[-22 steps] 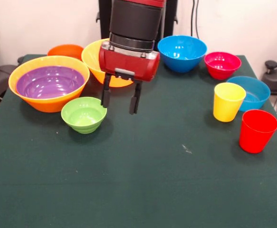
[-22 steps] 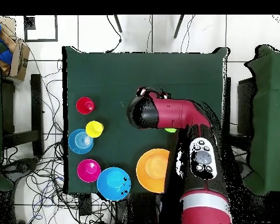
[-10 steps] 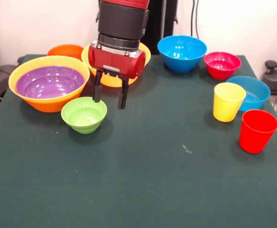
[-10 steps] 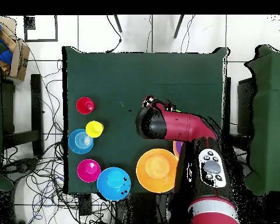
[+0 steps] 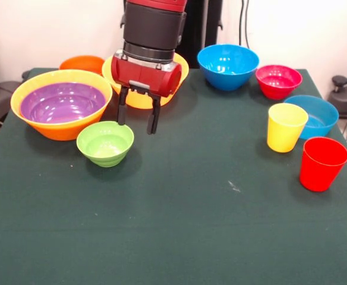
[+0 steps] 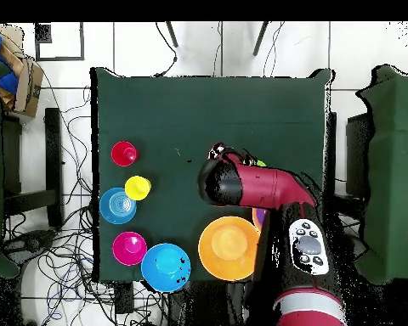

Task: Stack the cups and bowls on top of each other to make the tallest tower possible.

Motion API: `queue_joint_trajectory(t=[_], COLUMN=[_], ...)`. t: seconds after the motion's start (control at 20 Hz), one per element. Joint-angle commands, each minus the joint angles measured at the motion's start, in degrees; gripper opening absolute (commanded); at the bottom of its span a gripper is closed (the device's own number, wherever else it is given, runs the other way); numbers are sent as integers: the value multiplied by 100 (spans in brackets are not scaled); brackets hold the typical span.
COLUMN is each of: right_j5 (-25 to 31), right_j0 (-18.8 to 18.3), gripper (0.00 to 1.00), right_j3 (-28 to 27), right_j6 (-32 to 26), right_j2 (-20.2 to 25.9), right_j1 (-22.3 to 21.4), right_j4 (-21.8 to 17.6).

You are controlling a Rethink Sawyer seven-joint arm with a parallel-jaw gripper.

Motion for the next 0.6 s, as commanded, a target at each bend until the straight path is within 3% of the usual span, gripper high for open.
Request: queue_joint_trajectory(t=[0.05,0.6], right_j5=[-100,-87], right_j0=[56,-156], gripper=[100,100], right_j3=[127,102], right_j6=[358,-32], right_j2=[177,365], right_j1=[169,203], right_j4=[-198,-430])
